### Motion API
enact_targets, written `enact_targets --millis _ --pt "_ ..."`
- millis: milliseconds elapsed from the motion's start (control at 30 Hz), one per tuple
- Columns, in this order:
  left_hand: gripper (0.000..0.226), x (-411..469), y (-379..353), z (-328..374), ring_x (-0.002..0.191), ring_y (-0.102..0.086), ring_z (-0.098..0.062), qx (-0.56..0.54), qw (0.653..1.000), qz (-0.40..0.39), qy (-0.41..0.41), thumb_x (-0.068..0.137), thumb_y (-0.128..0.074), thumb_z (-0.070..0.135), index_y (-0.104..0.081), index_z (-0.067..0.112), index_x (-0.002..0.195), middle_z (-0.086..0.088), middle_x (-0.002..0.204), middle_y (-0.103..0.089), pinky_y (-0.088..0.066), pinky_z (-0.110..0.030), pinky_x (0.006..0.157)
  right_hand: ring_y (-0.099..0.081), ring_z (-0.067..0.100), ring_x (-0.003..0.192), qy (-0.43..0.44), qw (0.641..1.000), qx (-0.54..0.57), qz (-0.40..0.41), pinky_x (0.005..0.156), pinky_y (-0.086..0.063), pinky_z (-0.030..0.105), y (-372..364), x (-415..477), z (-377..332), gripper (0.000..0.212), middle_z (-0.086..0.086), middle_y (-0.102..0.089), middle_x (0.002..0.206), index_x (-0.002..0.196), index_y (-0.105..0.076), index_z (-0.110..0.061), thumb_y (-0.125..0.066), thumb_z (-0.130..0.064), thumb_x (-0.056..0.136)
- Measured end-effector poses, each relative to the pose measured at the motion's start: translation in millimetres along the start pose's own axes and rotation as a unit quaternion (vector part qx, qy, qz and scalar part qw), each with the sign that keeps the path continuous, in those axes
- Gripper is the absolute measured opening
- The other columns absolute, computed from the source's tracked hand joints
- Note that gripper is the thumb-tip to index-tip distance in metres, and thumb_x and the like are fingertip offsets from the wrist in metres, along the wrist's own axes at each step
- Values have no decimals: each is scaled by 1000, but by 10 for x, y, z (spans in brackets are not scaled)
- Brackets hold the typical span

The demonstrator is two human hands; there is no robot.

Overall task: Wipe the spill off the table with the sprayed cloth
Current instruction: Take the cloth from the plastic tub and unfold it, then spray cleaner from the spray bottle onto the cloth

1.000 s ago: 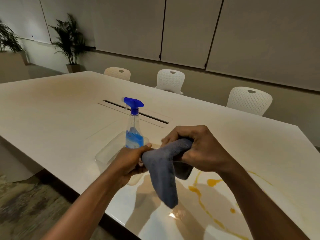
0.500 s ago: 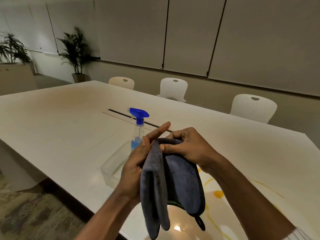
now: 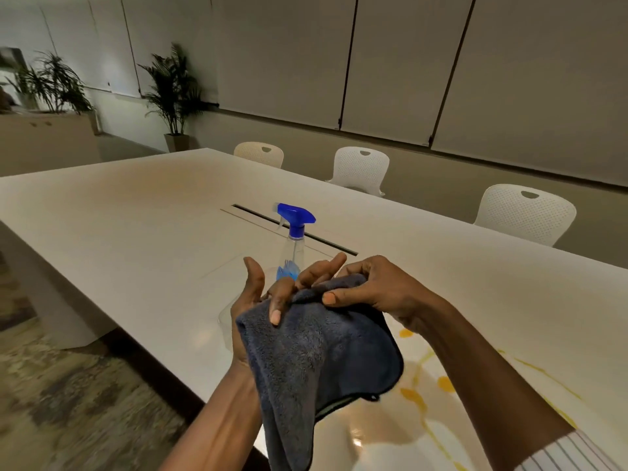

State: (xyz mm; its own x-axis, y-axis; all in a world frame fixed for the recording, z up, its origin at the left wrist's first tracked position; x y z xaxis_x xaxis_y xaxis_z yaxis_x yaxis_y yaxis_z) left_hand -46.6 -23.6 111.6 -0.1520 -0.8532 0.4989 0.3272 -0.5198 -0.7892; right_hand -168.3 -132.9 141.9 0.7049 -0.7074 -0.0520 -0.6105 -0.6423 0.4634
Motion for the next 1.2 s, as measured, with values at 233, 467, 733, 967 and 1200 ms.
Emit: enact_targets --millis 233,467,733,967,1200 --pt "93 -215 219 202 155 -31 -40 -7 1000 -2 3 104 -32 73 -67 -6 71 -26 132 -70 9 -53 131 -75 20 97 16 997 70 -5 85 -62 33 -186 295 289 35 7 -80 99 104 -78 -14 -83 -38 80" --pt "89 -450 394 519 165 -3 -29 9 997 72 -31 101 -43 77 -65 1 62 -16 135 -71 11 -53 131 -76 24 89 -4 976 155 156 71 -63 31 -308 875 427 49 16 -79 99 110 -72 -11 -86 -44 77" --pt "90 -531 483 630 165 3 -28 -6 996 81 -45 101 -42 78 -65 0 61 -17 137 -70 2 -54 131 -65 14 108 14 984 89 155 87 -53 31 -394 1628 427 76 -5 -65 120 135 -51 -24 -92 -44 73" --pt "91 -582 602 672 165 -5 -32 -9 995 90 -41 100 -41 79 -66 1 60 -18 136 -70 -1 -54 132 -78 32 93 91 975 175 100 100 -59 49 -507 1918 299 48 15 -80 96 122 -68 -6 -81 -33 85" --pt "91 -593 643 721 148 -39 -41 22 996 80 -42 103 -37 77 -65 1 63 -18 97 -68 -15 -52 132 -58 16 70 168 947 239 135 82 -54 43 -542 1859 38 31 -7 -71 83 133 -66 -9 -65 -12 102"
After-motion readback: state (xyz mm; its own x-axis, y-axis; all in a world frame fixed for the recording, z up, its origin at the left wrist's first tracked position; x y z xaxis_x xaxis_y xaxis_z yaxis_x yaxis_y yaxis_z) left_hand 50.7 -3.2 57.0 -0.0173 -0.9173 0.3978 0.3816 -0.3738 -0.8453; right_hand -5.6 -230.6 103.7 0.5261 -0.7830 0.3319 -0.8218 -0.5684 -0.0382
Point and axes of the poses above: each hand's wrist, its own x-axis towards the middle knuckle, its own y-axis out of the back of the hand, z = x × y, the point moved 4 cm from there along x, towards the middle knuckle
